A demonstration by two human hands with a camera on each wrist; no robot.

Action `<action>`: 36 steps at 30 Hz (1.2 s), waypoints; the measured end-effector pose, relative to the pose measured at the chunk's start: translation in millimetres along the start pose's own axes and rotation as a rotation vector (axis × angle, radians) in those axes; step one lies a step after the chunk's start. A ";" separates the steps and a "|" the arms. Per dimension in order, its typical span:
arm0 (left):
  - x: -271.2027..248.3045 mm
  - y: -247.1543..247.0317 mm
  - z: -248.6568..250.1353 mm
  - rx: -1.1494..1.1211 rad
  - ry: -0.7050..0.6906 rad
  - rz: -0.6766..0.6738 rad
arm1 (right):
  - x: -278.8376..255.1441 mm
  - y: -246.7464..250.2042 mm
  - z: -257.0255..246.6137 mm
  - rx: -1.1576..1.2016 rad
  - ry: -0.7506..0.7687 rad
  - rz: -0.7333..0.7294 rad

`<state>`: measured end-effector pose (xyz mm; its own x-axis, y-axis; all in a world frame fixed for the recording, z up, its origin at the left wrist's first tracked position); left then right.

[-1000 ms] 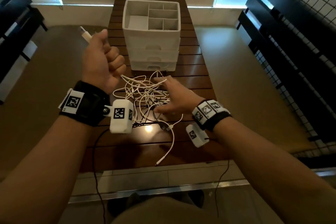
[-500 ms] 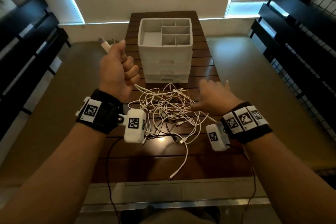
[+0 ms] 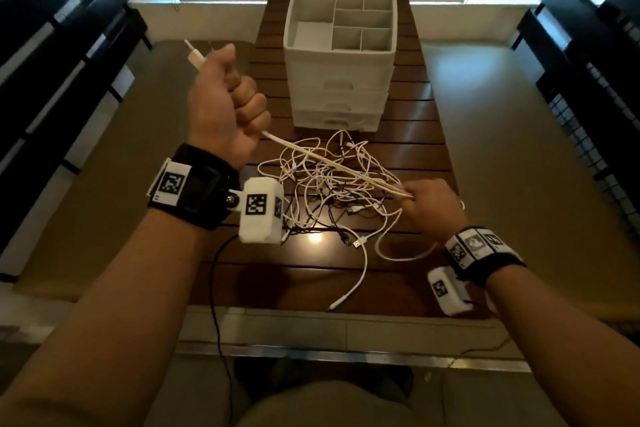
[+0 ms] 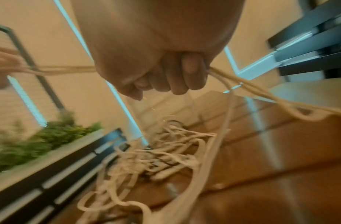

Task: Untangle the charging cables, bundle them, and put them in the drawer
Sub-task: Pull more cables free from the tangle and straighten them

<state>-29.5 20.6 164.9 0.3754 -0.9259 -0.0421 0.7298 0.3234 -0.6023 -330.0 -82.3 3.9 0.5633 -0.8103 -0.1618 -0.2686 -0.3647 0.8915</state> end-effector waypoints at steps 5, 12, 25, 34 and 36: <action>-0.2 18.9 -1.4 -0.030 0.007 0.069 | -26.2 1.3 59.3 -0.111 -0.248 -0.063; -3.5 21.7 -22.5 0.005 0.080 0.039 | -18.8 43.0 16.6 0.148 -0.094 -0.467; -12.1 40.7 6.2 0.022 0.067 -0.005 | 16.5 6.4 63.3 -0.357 -0.439 -0.533; -10.6 35.3 2.4 0.055 0.062 -0.003 | -10.4 2.7 107.5 -0.264 -0.766 -0.323; -11.4 35.3 1.3 0.049 0.061 0.001 | -14.8 3.6 109.2 -0.210 -0.787 -0.384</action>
<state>-7.3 42.7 145.1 0.3418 -0.9352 -0.0920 0.7572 0.3321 -0.5625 -424.6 -121.7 -36.6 -0.1343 -0.7578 -0.6386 0.0198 -0.6463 0.7628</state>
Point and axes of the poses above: each hand's wrist, its own x-axis towards the middle knuckle, its own y-axis out of the back of the hand, z = x × y, the point moved 1 cm from there along x, towards the middle knuckle, and after that the axes turned 9 degrees about -z, right-handed, at the moved point
